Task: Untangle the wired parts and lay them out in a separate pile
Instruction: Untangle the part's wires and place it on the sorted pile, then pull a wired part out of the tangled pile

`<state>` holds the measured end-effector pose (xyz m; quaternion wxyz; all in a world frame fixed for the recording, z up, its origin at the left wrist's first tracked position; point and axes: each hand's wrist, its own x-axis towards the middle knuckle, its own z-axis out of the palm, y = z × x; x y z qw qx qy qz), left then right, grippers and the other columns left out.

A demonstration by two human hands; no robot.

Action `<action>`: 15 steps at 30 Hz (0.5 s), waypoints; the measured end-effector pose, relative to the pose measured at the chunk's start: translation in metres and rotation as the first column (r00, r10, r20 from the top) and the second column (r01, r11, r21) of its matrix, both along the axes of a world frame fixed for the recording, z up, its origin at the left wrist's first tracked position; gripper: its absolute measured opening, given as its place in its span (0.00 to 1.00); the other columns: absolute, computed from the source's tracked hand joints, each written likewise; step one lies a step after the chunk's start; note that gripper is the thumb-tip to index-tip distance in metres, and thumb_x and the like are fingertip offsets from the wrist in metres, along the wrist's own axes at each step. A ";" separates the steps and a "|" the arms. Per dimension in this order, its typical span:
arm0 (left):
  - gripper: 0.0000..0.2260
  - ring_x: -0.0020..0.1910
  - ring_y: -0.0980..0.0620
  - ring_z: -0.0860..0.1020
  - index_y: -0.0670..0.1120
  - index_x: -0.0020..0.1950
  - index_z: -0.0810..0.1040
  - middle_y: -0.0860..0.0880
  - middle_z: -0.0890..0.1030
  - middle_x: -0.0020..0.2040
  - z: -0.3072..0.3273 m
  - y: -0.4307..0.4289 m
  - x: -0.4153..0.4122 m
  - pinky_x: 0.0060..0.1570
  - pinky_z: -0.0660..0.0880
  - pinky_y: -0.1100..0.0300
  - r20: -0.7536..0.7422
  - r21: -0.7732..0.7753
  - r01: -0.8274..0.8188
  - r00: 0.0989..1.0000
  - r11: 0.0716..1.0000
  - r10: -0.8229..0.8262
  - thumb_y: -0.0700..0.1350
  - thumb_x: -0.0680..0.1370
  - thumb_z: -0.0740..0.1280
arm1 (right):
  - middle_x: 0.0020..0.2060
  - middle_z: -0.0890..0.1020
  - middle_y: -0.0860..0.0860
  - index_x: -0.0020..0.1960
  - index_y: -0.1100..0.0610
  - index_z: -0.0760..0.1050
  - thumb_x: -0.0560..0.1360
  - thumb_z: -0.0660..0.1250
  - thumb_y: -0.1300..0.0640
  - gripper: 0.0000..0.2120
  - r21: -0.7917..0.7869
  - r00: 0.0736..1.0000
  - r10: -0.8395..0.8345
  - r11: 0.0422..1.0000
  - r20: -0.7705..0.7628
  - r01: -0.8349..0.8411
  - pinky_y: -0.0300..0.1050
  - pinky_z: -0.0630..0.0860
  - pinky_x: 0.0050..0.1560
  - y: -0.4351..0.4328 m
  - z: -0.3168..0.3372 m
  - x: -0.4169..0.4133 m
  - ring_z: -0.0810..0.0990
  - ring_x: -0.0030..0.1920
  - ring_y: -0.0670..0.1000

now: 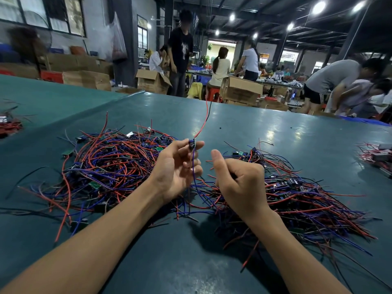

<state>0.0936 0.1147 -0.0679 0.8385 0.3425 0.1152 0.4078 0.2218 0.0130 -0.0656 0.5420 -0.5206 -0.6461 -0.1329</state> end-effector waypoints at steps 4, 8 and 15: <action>0.15 0.30 0.54 0.58 0.38 0.43 0.81 0.51 0.63 0.32 0.003 -0.002 -0.003 0.29 0.63 0.62 0.144 -0.092 0.123 0.984 0.988 -0.109 0.47 0.78 0.61 | 0.19 0.65 0.55 0.24 0.61 0.63 0.82 0.65 0.54 0.29 0.006 1.000 -0.019 1.000 0.019 0.019 0.54 0.62 0.23 0.001 -0.001 -0.001 0.64 0.21 0.57; 0.13 0.28 0.54 0.59 0.41 0.37 0.77 0.51 0.62 0.32 0.005 -0.004 -0.006 0.28 0.64 0.62 0.240 -0.140 0.201 0.957 0.970 -0.164 0.46 0.76 0.59 | 0.19 0.67 0.56 0.24 0.62 0.66 0.82 0.65 0.52 0.29 -0.023 1.000 -0.019 1.000 0.018 0.019 0.55 0.64 0.24 0.002 -0.004 0.000 0.67 0.21 0.58; 0.12 0.30 0.55 0.66 0.41 0.41 0.76 0.50 0.68 0.35 0.006 -0.004 -0.007 0.30 0.69 0.62 0.216 -0.150 0.196 0.963 0.969 -0.161 0.48 0.78 0.61 | 0.20 0.67 0.57 0.25 0.63 0.66 0.82 0.65 0.51 0.30 -0.069 1.000 -0.012 0.998 0.020 0.013 0.56 0.65 0.25 0.002 -0.004 -0.002 0.66 0.22 0.60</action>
